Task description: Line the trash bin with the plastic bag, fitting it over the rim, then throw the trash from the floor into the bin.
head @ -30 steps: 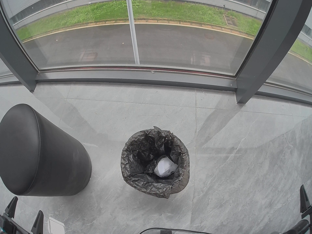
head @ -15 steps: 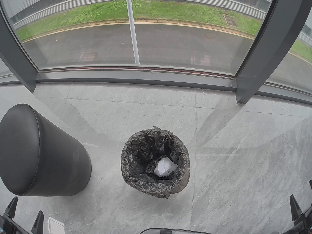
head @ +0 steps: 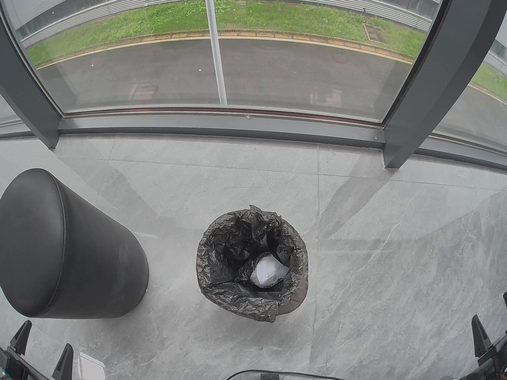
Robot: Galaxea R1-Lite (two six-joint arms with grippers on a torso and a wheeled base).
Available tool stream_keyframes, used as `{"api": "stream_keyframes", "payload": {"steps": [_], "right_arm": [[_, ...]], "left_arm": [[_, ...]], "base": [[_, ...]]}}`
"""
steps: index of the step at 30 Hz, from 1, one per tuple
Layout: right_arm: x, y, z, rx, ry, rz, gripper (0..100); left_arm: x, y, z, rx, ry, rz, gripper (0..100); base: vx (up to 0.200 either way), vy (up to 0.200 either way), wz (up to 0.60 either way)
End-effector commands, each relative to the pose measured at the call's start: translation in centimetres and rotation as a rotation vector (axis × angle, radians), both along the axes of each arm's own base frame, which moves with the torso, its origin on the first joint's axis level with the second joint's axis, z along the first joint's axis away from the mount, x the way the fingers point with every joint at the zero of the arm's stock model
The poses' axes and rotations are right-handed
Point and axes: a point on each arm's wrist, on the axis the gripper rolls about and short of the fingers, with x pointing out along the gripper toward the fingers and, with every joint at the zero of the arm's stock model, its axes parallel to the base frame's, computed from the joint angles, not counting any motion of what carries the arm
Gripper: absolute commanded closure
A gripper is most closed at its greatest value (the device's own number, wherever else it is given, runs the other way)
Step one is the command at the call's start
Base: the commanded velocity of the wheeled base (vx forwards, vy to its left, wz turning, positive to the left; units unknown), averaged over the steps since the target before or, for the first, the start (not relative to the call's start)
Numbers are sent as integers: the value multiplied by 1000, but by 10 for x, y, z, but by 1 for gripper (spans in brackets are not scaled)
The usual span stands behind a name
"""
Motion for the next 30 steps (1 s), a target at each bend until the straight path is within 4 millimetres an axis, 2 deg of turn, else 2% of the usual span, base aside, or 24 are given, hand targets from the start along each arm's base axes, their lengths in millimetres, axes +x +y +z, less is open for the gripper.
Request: {"api": "stream_keyframes", "payload": {"steps": [1,7,30], "right_arm": [[1,0,-4,5,9,6,0],[0,0,-4,18,3,3,0],[0,0,-4,17,3,3,0]], "left_arm": [[1,0,-3,-23,12,-1,0],[-1,1,-3,-23,-35,55,0],[-1,1,-2,-10,-46,50,0]], "base": [[0,0,0],[0,0,0],[0,0,0]]}}
